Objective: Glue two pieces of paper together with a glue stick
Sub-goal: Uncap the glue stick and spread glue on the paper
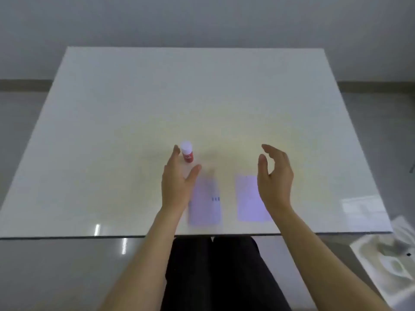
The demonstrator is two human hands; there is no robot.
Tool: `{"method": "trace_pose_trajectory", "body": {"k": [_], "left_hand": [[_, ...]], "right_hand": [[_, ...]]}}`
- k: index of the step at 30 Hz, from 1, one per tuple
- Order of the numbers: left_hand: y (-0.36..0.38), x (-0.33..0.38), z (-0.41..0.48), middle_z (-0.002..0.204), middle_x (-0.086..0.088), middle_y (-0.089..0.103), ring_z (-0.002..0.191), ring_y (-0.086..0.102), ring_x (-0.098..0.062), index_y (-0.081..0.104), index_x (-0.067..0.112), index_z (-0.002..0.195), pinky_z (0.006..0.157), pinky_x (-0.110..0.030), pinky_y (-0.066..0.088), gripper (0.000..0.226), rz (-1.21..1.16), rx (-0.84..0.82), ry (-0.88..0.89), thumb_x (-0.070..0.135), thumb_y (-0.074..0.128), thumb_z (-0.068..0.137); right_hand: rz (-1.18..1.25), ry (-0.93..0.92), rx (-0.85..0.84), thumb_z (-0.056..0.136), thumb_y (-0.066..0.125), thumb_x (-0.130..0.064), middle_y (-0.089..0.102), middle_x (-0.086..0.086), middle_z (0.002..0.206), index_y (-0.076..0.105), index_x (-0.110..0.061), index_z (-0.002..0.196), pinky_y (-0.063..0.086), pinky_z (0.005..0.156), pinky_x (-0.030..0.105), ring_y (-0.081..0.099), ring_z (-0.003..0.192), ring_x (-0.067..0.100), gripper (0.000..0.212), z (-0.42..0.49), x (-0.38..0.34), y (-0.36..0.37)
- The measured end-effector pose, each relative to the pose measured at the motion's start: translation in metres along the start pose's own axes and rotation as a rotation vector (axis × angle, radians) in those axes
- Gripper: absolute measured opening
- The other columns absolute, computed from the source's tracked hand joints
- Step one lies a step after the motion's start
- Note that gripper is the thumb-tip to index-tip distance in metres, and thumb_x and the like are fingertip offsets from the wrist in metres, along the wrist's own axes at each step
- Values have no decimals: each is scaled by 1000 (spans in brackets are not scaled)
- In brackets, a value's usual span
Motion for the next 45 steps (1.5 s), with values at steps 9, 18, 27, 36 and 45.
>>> {"method": "trace_pose_trajectory", "body": {"k": [9, 18, 27, 36, 45], "left_hand": [[-12, 4, 4, 87, 5, 66, 80, 60, -8, 67, 14, 96, 70, -4, 41, 15, -137, 241, 345, 19, 67, 81], [-30, 47, -99, 94, 4, 55, 87, 51, -12, 69, 16, 110, 77, -11, 36, 35, 138, 201, 662, 14, 74, 76], [-34, 72, -112, 93, -1, 60, 89, 51, -15, 69, 15, 110, 76, -23, 41, 34, 286, 265, 824, 15, 74, 76], [-18, 83, -110, 93, 2, 59, 90, 50, -13, 69, 20, 110, 66, -26, 40, 32, 334, 278, 836, 21, 72, 78], [-15, 68, -96, 95, 2, 59, 92, 52, -16, 68, 21, 111, 65, -27, 40, 34, 354, 277, 793, 22, 73, 77]], "right_hand": [[155, -260, 101, 93, 55, -21, 55, -8, 117, 57, -22, 123, 33, 72, -4, 56, 103, 13, 30, -2, 14, -14], [327, -159, -241, 79, 44, -72, 66, -2, 57, 66, -13, 97, 50, 50, 24, 61, 47, 14, 65, -95, -17, 0], [318, -260, -539, 95, 52, -28, 54, 0, 66, 59, -10, 90, 42, 49, 21, 50, 48, 12, 20, -76, -36, -4], [255, -268, -450, 95, 51, -28, 59, 7, 65, 61, -10, 81, 39, 44, 24, 49, 41, 12, 25, -59, -39, -13], [225, -270, -445, 92, 58, -23, 62, 2, 66, 64, -11, 84, 46, 47, 25, 58, 46, 12, 15, -48, -27, -4]]}}
Point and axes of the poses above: each hand's wrist, its own z-axis towards the middle knuckle, its own y-axis out of the palm, x = y × z, the point moved 7 cm from there along z, towards the middle knuckle
